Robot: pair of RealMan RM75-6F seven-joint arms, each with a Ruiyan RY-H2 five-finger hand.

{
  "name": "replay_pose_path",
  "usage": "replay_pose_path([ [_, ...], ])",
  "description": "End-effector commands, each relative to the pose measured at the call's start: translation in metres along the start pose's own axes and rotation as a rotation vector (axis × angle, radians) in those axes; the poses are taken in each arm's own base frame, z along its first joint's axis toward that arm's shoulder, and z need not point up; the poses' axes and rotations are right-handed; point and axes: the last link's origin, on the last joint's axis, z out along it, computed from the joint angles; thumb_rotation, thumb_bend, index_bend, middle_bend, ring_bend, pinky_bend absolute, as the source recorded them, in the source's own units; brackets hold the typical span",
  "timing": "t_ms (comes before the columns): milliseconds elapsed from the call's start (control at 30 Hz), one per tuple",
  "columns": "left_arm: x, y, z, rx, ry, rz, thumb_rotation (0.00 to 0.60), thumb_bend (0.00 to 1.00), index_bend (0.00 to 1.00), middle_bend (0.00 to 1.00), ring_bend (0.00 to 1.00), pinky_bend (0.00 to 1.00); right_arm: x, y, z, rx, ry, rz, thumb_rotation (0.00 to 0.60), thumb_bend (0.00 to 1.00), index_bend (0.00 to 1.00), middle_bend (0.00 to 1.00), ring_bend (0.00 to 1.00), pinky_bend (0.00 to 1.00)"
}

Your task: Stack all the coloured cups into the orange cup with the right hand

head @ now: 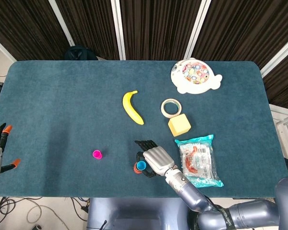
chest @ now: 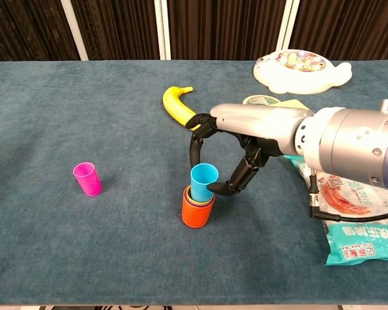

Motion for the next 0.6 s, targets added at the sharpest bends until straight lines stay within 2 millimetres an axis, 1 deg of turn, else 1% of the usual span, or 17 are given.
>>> replay_pose_path([
  [33,0.0,0.0,0.0,-0.001,0.0,0.0,0.6,0.0,0.0,0.0,0.0,0.05,-0.001,-0.001,-0.001,0.006,-0.006,0.003,0.6,0.43,0.47,0.0,0.04,0.09],
  [200,0.0,0.0,0.0,-0.002,-0.001,0.001,0.6,0.0,0.0,0.0,0.0,0.05,-0.005,0.0,0.0,0.003,-0.018,-0.001,0.6,0.43,0.47,0.0,0.04,0.09],
  [267,0.0,0.0,0.0,-0.001,0.001,0.001,0.6,0.0,0.0,0.0,0.0,0.05,-0.007,0.001,0.001,-0.003,-0.023,0.0,0.6,0.43,0.45,0.0,0.04,0.09],
  [367,0.0,0.0,0.0,0.001,0.003,0.0,0.6,0.0,0.0,0.0,0.0,0.05,-0.009,0.002,0.003,-0.008,-0.029,0.004,0.6,0.43,0.34,0.0,0.04,0.09],
  [467,0.0,0.0,0.0,0.001,0.002,0.0,0.6,0.0,0.0,0.0,0.0,0.05,-0.01,0.003,0.003,-0.008,-0.033,-0.001,0.6,0.43,0.25,0.0,0.04,0.1],
  [567,0.0,0.0,0.0,0.0,0.0,0.0,0.6,0.0,0.0,0.0,0.0,0.05,-0.011,0.002,0.003,-0.007,-0.042,-0.004,0.6,0.43,0.17,0.0,0.04,0.09],
  [600,0.0,0.0,0.0,0.001,0.001,-0.001,0.6,0.0,0.0,0.0,0.0,0.05,-0.011,0.002,0.003,-0.006,-0.044,-0.005,0.6,0.43,0.15,0.0,0.04,0.09],
])
